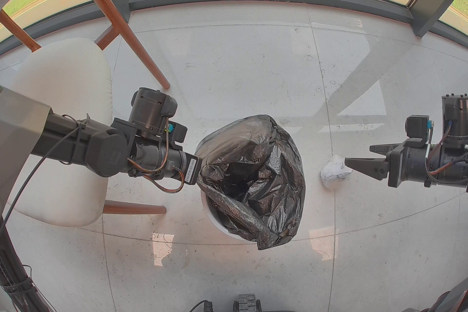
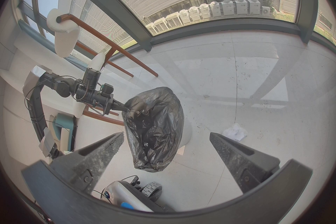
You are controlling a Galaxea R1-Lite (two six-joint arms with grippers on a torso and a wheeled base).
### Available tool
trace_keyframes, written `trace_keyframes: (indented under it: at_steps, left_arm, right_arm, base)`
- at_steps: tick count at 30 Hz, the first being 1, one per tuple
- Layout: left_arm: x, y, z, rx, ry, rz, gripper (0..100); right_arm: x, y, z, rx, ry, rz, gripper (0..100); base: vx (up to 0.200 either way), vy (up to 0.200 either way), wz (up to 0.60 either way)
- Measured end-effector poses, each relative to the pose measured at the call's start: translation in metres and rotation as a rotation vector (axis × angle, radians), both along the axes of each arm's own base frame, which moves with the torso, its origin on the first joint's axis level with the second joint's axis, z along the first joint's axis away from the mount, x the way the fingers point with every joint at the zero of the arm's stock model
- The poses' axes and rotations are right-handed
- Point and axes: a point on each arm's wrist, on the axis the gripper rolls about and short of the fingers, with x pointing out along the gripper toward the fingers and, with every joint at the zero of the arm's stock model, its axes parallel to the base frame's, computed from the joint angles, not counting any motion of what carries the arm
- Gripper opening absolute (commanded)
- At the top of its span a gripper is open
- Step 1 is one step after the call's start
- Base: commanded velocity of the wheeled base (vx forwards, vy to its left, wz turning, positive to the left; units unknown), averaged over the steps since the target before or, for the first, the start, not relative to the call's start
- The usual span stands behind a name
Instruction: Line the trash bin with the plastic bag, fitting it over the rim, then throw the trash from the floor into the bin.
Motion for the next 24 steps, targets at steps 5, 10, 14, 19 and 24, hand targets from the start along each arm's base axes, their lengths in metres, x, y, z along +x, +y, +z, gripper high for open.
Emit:
trace_keyframes:
  at_steps: [5,10,14,19,24]
  left_arm:
    - [-0.007,0.003,-0.008,0.020,0.029,-0.012,100]
    - [-0.019,0.003,0.000,0.012,0.025,-0.035,100]
    - [-0.038,-0.004,0.009,-0.036,0.062,-0.043,100]
    - [-0.062,-0.020,0.015,-0.146,0.171,0.023,100]
    - [-0.082,-0.041,0.013,-0.244,0.278,0.105,100]
  right_arm:
    - [-0.016,-0.008,0.000,0.003,-0.011,-0.012,100]
    - [-0.027,-0.015,0.003,0.009,-0.028,-0.029,100]
    - [-0.033,-0.018,0.006,0.014,-0.042,-0.034,100]
    - [-0.036,-0.020,0.009,0.019,-0.059,-0.042,100]
    - [-0.036,-0.023,0.011,0.021,-0.071,-0.057,100]
  base:
    - [0.000,0.000,0.00]
    - [0.000,0.000,0.00]
    - [0.000,0.000,0.00]
    - [0.000,0.000,0.00]
    - [0.000,0.000,0.00]
